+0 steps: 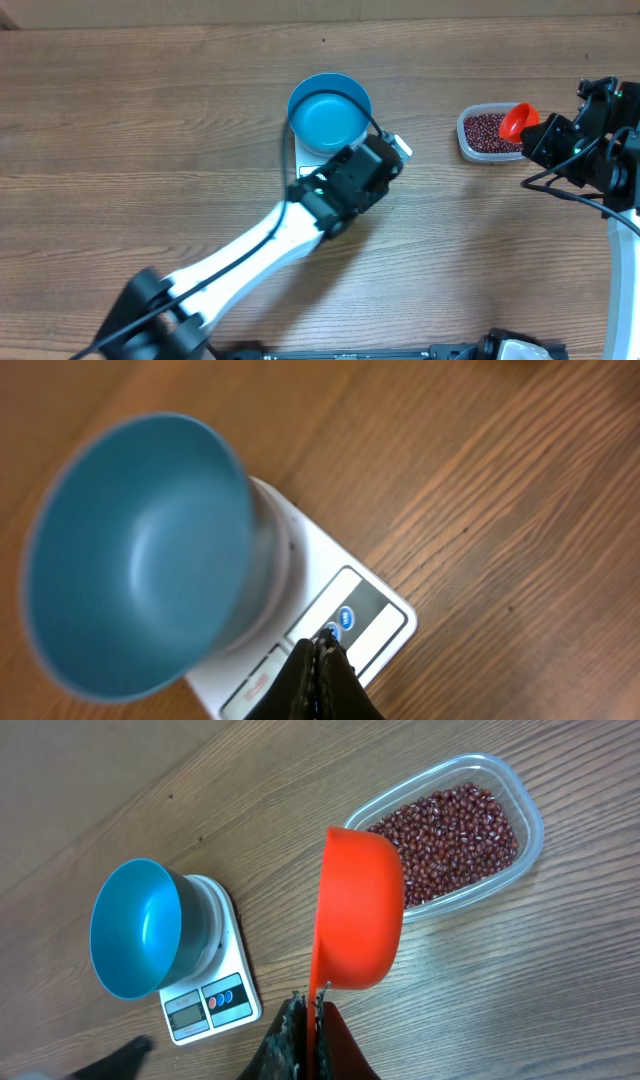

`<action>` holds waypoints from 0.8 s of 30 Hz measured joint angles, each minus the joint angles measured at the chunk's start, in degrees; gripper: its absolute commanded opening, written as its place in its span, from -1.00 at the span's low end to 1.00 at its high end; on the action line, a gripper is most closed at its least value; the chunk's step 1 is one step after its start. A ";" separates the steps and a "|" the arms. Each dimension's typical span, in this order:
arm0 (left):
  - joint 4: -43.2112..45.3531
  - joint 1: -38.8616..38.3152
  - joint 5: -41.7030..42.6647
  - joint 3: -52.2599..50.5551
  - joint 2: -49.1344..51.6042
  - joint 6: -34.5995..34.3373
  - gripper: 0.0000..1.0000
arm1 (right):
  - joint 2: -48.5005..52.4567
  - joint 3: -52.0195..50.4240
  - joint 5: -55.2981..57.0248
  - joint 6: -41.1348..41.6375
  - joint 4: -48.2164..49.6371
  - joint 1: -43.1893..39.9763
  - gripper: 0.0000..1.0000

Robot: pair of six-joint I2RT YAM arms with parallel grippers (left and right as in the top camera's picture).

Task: Scoop item into bowl and weigh 150g on scale
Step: 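Withdraw the left gripper from the scale and hold beside it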

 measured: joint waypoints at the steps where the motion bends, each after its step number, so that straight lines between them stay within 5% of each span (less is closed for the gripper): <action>1: -1.05 1.14 1.22 0.00 -2.78 -0.24 -0.92 | 0.00 0.00 0.02 0.02 0.00 0.00 -0.93; 8: -7.45 12.76 10.67 0.00 -14.99 -0.22 -0.91 | 0.00 0.00 0.02 0.00 0.00 0.00 -0.93; 14: -15.61 27.15 27.69 0.02 -19.04 8.17 -0.92 | 0.00 0.00 0.00 0.04 -0.04 0.00 -0.93; 24: -19.06 28.59 34.38 0.00 -19.21 5.53 -0.71 | 0.00 0.00 0.04 0.02 -0.04 0.00 -0.93</action>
